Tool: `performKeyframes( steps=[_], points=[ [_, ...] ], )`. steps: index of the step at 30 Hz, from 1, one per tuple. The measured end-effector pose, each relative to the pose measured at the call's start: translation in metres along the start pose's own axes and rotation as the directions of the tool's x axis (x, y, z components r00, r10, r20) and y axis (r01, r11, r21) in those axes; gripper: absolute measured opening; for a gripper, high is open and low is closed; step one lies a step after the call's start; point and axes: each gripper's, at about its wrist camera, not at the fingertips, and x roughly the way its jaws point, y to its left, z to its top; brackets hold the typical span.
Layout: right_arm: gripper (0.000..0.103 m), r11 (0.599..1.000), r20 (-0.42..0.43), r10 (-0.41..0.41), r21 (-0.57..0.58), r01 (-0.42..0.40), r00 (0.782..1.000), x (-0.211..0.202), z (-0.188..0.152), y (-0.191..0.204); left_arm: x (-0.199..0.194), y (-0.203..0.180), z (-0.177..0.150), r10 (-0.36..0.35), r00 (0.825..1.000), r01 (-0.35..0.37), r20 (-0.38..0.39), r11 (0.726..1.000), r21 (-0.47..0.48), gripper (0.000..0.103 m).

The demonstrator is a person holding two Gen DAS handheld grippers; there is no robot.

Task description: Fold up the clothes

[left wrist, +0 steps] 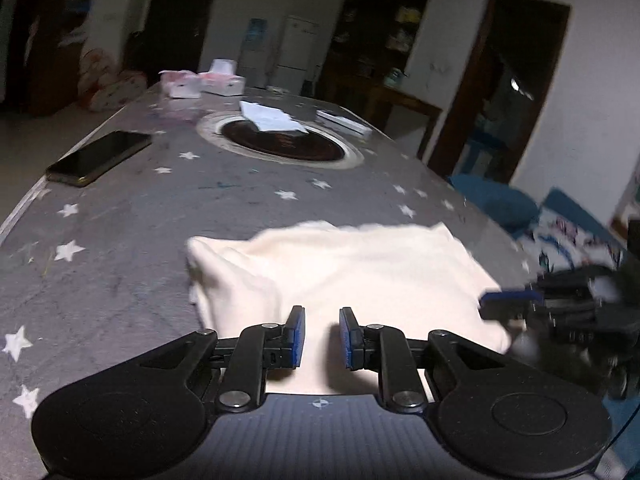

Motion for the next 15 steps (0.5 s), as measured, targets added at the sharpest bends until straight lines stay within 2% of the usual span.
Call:
performKeyframes(
  steps=[2, 6, 9, 12, 15],
  points=[
    [0.01, 1.0, -0.006, -0.003, -0.013, 0.003, 1.0, 0.001, 0.0, 0.001, -0.002, 0.006, 0.005, 0.014, 1.0, -0.014, 0.024, 1.0, -0.008, 0.021],
    [0.01, 1.0, -0.009, -0.008, -0.017, 0.008, 1.0, 0.002, 0.0, 0.002, 0.009, 0.021, 0.002, 0.06, 0.998, -0.06, 0.023, 0.998, -0.023, 0.022],
    [0.01, 1.0, -0.014, -0.01, -0.024, 0.01, 1.0, 0.002, 0.001, 0.004, 0.006, 0.029, 0.003, 0.05, 0.998, -0.048, 0.026, 0.996, -0.071, 0.021],
    [0.011, 0.999, -0.021, -0.008, -0.032, 0.007, 1.0, 0.002, 0.004, 0.004, 0.002, 0.027, 0.005, 0.067, 0.997, -0.065, 0.037, 0.997, -0.044, 0.021],
    [0.011, 0.999, -0.002, -0.01, -0.047, 0.01, 1.0, 0.002, 0.014, 0.002, 0.005, 0.03, 0.007, 0.07, 0.997, -0.068, 0.031, 0.996, -0.062, 0.021]
  ],
)
